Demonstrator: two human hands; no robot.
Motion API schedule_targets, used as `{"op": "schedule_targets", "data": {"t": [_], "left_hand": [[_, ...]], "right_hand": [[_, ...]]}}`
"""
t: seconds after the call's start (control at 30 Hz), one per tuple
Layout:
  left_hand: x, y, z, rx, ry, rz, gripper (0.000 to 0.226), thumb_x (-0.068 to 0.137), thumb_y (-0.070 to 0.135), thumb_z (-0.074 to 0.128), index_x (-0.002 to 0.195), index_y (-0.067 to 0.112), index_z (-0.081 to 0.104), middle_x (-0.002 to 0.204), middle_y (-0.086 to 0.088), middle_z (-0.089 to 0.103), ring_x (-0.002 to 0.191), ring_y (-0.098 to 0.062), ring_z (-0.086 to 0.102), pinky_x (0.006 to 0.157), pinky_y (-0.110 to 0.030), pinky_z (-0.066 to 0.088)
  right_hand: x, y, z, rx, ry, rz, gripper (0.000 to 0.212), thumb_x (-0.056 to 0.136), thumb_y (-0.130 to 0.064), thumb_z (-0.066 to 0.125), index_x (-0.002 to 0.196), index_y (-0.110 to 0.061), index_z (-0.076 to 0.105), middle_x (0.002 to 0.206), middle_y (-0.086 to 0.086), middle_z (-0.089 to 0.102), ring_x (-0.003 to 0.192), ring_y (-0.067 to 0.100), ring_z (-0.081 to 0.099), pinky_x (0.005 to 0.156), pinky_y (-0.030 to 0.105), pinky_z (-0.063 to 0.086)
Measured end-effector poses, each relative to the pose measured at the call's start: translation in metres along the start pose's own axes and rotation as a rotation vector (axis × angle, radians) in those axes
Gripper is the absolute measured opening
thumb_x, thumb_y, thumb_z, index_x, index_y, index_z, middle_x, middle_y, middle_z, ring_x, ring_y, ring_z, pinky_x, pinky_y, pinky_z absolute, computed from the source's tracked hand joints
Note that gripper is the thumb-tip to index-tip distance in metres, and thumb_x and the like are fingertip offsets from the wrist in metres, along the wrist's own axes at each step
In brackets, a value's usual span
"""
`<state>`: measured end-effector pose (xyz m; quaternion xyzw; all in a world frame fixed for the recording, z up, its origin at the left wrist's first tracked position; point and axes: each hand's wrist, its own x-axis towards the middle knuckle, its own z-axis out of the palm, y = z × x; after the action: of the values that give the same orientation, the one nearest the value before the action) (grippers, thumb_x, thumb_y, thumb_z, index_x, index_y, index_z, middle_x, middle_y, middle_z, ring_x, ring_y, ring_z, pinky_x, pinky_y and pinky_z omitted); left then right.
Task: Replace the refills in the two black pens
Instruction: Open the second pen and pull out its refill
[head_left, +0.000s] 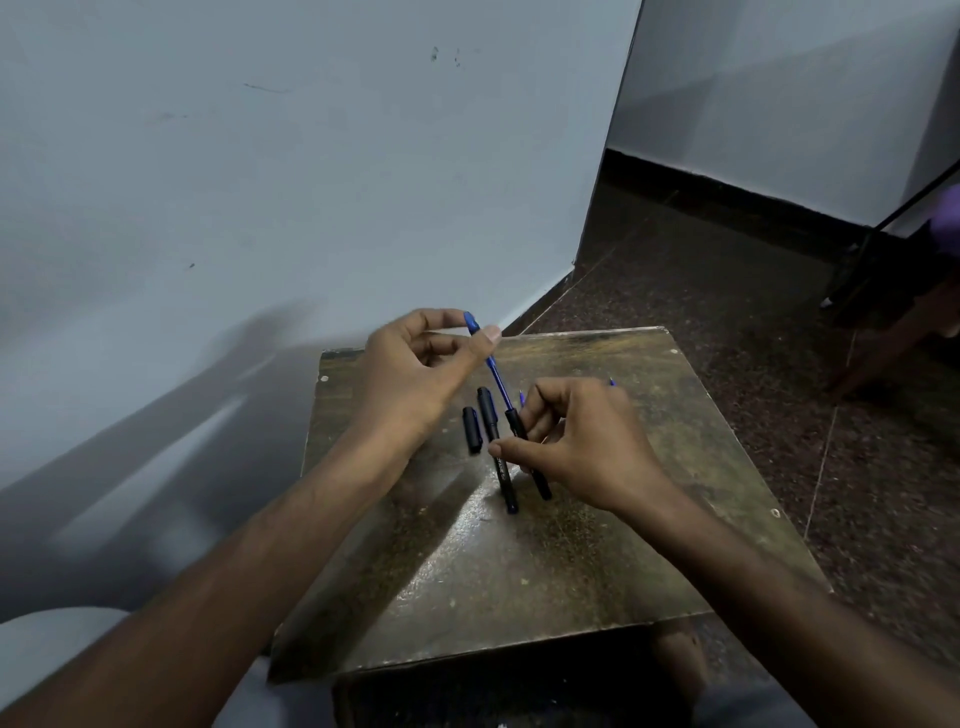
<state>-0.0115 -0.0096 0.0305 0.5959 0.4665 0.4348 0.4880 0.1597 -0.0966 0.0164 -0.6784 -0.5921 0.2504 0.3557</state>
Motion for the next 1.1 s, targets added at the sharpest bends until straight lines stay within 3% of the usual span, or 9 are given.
{"op": "schedule_targets", "data": {"t": [0.2, 0.3, 0.47, 0.63, 0.7, 0.8, 0.93, 1.03, 1.1], "left_hand": [[0.018, 0.003, -0.03, 0.083, 0.118, 0.051, 0.039, 0.085, 0.061, 0.084, 0.114, 0.036, 0.074, 0.089, 0.012, 0.085, 0.085, -0.003, 0.075, 0.078, -0.028, 0.051], [0.025, -0.005, -0.038, 0.295, 0.119, 0.022, 0.035, 0.082, 0.06, 0.086, 0.101, 0.033, 0.075, 0.08, 0.02, 0.083, 0.077, 0.006, 0.074, 0.068, -0.018, 0.049], [0.029, -0.036, -0.032, 0.719, -0.219, -0.146, 0.03, 0.08, 0.046, 0.094, 0.088, 0.022, 0.077, 0.059, 0.012, 0.078, 0.052, -0.003, 0.073, 0.066, -0.023, 0.061], [0.026, -0.049, -0.026, 0.763, -0.265, -0.161, 0.032, 0.081, 0.049, 0.093, 0.073, 0.023, 0.075, 0.054, 0.014, 0.075, 0.049, -0.004, 0.075, 0.043, -0.01, 0.052], [0.026, -0.048, -0.025, 0.771, -0.262, -0.152, 0.033, 0.084, 0.052, 0.089, 0.073, 0.024, 0.075, 0.055, 0.015, 0.075, 0.048, -0.002, 0.074, 0.042, -0.007, 0.049], [0.024, -0.045, -0.026, 0.784, -0.252, -0.12, 0.034, 0.091, 0.054, 0.082, 0.077, 0.023, 0.077, 0.059, 0.014, 0.077, 0.05, -0.001, 0.075, 0.051, -0.013, 0.058], [0.02, -0.034, -0.025, 0.75, -0.234, 0.02, 0.021, 0.099, 0.045, 0.076, 0.084, 0.03, 0.076, 0.065, 0.02, 0.078, 0.052, 0.011, 0.069, 0.062, -0.021, 0.057], [0.014, -0.021, -0.024, 0.695, -0.357, 0.091, 0.004, 0.098, 0.034, 0.076, 0.095, 0.036, 0.078, 0.08, 0.018, 0.08, 0.066, 0.015, 0.07, 0.064, -0.008, 0.049], [0.01, -0.015, -0.02, 0.634, -0.445, 0.133, 0.019, 0.093, 0.023, 0.078, 0.104, 0.038, 0.079, 0.09, 0.021, 0.08, 0.08, 0.01, 0.074, 0.066, -0.003, 0.05]], "right_hand": [[0.0, 0.004, -0.002, -0.099, -0.015, -0.008, 0.044, 0.07, -0.037, 0.103, 0.061, -0.031, 0.06, 0.053, -0.034, 0.064, 0.053, -0.01, 0.065, 0.052, 0.008, 0.044], [0.002, 0.008, -0.006, -0.111, 0.013, 0.028, 0.042, 0.07, -0.036, 0.103, 0.063, -0.029, 0.063, 0.051, -0.025, 0.066, 0.053, -0.009, 0.065, 0.054, 0.009, 0.045], [0.003, 0.009, -0.008, -0.152, 0.021, 0.05, 0.038, 0.071, -0.037, 0.102, 0.067, -0.027, 0.066, 0.056, -0.013, 0.071, 0.058, -0.004, 0.071, 0.053, 0.011, 0.047], [0.002, 0.01, -0.008, -0.175, 0.016, 0.066, 0.034, 0.071, -0.038, 0.102, 0.069, -0.027, 0.069, 0.06, -0.011, 0.075, 0.059, -0.002, 0.074, 0.059, 0.02, 0.057], [0.003, 0.009, -0.008, -0.171, 0.012, 0.075, 0.035, 0.071, -0.038, 0.102, 0.068, -0.027, 0.069, 0.06, -0.012, 0.076, 0.058, -0.002, 0.073, 0.056, 0.014, 0.054], [0.002, 0.007, -0.009, -0.151, -0.007, 0.104, 0.033, 0.072, -0.038, 0.101, 0.07, -0.027, 0.07, 0.064, -0.015, 0.077, 0.06, -0.001, 0.075, 0.056, 0.014, 0.053], [0.0, 0.002, -0.011, 0.174, -0.078, 0.22, 0.021, 0.084, -0.031, 0.094, 0.086, -0.019, 0.077, 0.078, 0.004, 0.084, 0.07, 0.017, 0.084, 0.055, 0.031, 0.062], [-0.001, -0.002, -0.012, 0.463, -0.118, 0.276, 0.013, 0.095, -0.024, 0.085, 0.091, -0.014, 0.079, 0.084, 0.006, 0.085, 0.078, 0.025, 0.085, 0.06, 0.032, 0.065], [0.0, -0.003, -0.01, 0.583, -0.105, 0.297, 0.012, 0.099, -0.019, 0.08, 0.089, -0.013, 0.079, 0.075, 0.002, 0.082, 0.074, 0.022, 0.084, 0.061, 0.031, 0.065]]}}
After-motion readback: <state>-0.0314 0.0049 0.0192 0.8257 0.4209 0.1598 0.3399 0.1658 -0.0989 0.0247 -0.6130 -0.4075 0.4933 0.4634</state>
